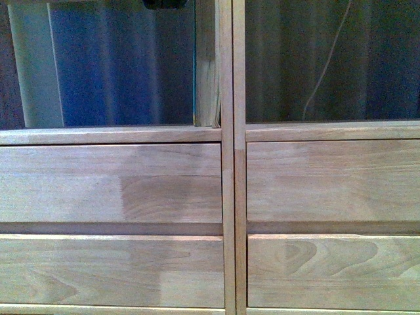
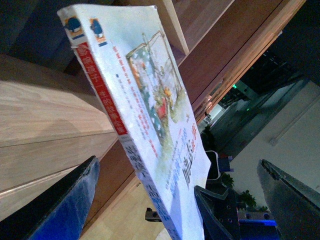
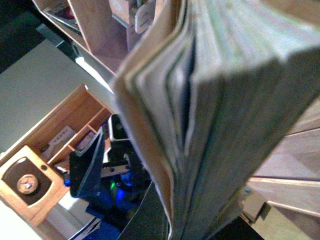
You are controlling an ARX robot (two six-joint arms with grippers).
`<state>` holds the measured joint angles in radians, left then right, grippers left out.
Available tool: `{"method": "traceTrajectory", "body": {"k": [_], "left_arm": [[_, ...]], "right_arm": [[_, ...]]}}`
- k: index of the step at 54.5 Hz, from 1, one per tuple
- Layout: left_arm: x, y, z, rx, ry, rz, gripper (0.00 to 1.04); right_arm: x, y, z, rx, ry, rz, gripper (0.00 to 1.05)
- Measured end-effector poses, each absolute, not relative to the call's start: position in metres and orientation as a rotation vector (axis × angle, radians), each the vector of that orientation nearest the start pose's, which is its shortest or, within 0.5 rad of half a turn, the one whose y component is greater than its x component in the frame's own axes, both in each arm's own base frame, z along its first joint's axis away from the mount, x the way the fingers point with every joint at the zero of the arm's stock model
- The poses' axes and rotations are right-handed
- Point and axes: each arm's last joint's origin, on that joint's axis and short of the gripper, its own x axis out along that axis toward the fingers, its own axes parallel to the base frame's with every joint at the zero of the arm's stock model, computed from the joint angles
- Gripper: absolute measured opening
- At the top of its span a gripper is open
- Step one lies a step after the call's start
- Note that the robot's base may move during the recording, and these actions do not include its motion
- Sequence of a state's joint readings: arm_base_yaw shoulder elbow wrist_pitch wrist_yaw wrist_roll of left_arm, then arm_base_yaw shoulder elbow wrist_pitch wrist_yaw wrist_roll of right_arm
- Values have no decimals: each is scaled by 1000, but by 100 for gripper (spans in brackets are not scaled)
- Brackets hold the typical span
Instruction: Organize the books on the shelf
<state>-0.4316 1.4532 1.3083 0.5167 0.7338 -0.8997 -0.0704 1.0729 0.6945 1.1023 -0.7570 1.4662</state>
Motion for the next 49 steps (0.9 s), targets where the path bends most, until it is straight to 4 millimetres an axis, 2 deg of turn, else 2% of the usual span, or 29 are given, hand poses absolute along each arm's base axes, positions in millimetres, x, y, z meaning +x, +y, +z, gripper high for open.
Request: {"method": "traceTrajectory", "body": {"k": [21,49], "left_arm": [[290,-145,426,-750,155,-1228,95],[285,-149,435,-773,153,-1291,24]], "right_arm": [[191,23,369,1073,-44,1089,7],[181,25,367,1102,-40,1144,7]]}}
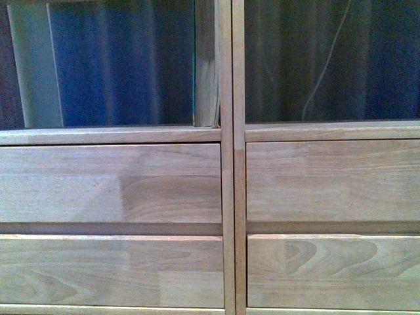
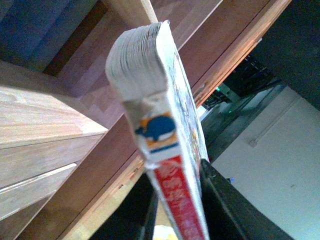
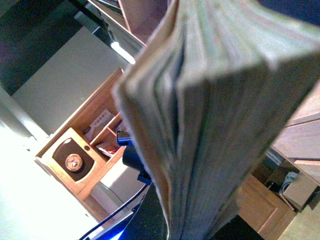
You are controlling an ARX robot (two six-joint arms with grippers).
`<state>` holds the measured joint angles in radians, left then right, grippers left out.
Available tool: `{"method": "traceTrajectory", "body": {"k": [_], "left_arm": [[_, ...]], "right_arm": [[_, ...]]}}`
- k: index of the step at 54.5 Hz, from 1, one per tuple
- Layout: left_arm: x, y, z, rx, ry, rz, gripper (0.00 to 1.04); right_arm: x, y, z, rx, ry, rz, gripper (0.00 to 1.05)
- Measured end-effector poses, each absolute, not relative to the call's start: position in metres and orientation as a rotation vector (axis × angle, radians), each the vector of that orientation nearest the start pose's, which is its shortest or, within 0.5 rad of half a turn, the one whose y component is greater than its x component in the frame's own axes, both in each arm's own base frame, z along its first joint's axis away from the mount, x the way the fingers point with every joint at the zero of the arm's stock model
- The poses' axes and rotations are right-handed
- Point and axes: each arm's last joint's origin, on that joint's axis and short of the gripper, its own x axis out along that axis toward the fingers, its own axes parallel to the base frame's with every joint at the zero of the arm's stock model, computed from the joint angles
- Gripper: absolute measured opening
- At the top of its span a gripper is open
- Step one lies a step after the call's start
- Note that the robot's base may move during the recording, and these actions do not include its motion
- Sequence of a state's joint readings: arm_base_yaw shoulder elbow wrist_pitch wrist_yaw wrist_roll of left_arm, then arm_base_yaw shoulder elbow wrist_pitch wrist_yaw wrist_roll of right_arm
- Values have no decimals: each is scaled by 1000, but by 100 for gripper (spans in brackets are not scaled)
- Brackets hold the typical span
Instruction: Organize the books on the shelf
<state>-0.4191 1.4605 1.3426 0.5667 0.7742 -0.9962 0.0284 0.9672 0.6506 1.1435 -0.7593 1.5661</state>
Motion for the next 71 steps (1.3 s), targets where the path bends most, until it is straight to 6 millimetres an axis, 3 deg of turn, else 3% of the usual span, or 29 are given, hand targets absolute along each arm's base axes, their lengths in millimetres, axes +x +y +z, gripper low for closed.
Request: {"method": "traceTrajectory", "body": {"k": [7,15,35,42,47,55,60,67,71], "left_arm": [[282,-149,438,-782,144,-1322,9],[279,-148,440,-786,120,-1343,7],[278,-132,432,-793,64,-1315,7],[278,-114,432,-772,24,-1222,7],[280,-85,436,-684,-75,-1007,7],[287,-55,436,-496,-227,-727,7],[299,-43,436,-361,-277,-589,7],[334,-36,434,-132,-311,-452,7],[355,-37,432,-15,-319,-417,7]], "right_arm": [[179,25,366,1106,-41,1152,7],[178,26,366,1110,-44,1165,7],[175,22,361,1120,-26,1176,59],[173,8,354,1083,-30,1147,78],[170,-16,347,1028,-57,1052,98],[166,-43,340,939,-60,815,98],[159,-48,338,834,-89,669,98],[140,-41,339,439,-208,541,98],[135,-39,341,298,-257,526,98]]}}
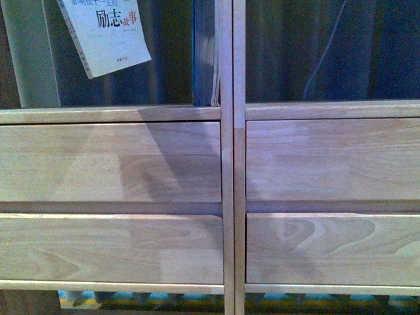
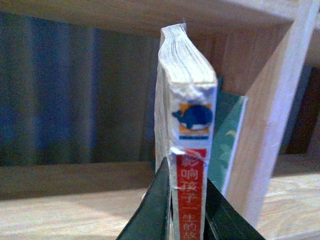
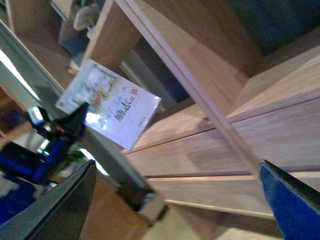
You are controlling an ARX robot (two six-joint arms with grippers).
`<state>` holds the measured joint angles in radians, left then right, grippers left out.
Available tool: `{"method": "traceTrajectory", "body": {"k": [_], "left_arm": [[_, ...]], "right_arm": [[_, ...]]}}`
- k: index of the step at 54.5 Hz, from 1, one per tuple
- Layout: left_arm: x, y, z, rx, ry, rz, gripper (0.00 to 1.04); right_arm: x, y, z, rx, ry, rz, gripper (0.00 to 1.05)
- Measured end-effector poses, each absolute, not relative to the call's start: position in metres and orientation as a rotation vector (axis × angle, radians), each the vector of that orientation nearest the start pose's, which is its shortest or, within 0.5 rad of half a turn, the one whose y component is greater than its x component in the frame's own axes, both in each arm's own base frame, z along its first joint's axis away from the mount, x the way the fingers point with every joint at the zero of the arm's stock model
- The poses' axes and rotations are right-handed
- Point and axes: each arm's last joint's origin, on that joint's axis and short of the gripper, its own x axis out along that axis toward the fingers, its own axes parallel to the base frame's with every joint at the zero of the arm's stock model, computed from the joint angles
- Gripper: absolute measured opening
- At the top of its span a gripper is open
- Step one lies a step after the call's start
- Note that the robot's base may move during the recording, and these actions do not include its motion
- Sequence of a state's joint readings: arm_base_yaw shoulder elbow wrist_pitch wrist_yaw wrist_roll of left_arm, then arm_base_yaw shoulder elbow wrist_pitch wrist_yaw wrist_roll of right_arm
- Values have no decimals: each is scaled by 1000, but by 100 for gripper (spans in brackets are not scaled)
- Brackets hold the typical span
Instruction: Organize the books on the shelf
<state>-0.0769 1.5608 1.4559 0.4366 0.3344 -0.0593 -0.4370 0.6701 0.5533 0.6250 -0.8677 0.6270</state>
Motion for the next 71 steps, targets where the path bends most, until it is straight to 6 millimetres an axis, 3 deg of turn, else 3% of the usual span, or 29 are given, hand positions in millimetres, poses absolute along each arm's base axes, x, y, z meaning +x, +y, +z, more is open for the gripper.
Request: {"method": "traceTrajectory", "body": {"k": [12,24,51,71], "left_arm": [[396,-41,434,159,-337,-339,7],[439,-48,434,200,-294,-293,7],[517,-94,419,213,-231,-299,7],[525,-107,419,213,-208,-297,7]], "right_arm": [[135,-39,340,226,-277,512,98],[135,-39,339,219,-276,510,98],[135,-39,339,212,-278,509,98],[135,-39,339,212,-278,509,98]]}}
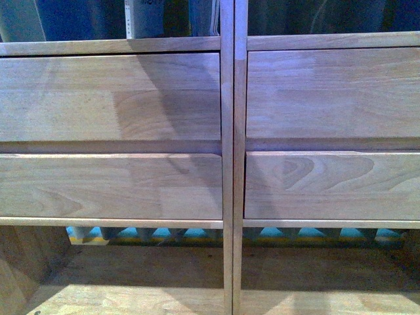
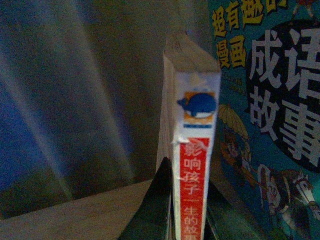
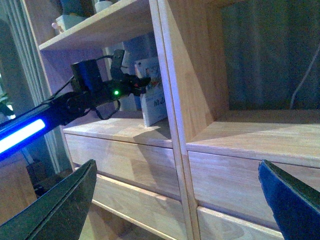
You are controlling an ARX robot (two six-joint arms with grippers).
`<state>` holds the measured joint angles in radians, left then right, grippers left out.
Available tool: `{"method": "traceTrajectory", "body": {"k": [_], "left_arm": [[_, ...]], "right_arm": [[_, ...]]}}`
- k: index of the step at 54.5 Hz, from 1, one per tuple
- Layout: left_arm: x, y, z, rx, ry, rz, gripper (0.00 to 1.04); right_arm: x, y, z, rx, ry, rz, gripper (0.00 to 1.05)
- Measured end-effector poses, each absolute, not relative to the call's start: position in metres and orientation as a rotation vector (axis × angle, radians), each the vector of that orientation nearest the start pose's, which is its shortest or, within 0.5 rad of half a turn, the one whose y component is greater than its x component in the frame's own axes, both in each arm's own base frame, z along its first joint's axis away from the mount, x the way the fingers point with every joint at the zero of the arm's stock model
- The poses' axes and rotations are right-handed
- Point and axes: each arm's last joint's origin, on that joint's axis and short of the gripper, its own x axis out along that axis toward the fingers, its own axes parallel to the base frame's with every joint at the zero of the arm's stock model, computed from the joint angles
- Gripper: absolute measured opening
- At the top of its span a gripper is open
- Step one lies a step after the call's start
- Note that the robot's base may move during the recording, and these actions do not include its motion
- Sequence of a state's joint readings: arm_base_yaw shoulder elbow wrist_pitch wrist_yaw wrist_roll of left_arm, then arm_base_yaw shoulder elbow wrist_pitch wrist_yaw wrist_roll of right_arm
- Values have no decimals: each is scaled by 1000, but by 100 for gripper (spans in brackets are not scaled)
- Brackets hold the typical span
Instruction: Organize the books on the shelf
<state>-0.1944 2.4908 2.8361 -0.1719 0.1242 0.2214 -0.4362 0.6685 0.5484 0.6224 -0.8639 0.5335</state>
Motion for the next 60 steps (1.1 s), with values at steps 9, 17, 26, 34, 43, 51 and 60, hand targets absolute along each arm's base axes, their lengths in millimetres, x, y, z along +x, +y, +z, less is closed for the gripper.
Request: {"method": "traceTrajectory", "body": {"k": [9,17,26,34,43,51,60], "left_arm": [[522,-115,421,219,-207,-310,7],[519,-125,422,216,-203,-328,7],[517,-132,421,215,-193,-335,7],[515,-136,419,214,-152,-346,20],[511,-142,416,207,-155,-360,57],[478,-135,426,187,-185,-382,91],[444,-122,422,146,-192,-384,97]], "right_arm": [[135,-39,339,212,-277,509,98],[135,-39,339,212,-277,509,98],[135,-39,339,212,-277,509,98],[135,-39,339,212,-277,509,98],[135,-39,339,212,-277,509,98],[135,-39,339,212,-277,509,98],[135,-39,339,212,-277,509,98]]}}
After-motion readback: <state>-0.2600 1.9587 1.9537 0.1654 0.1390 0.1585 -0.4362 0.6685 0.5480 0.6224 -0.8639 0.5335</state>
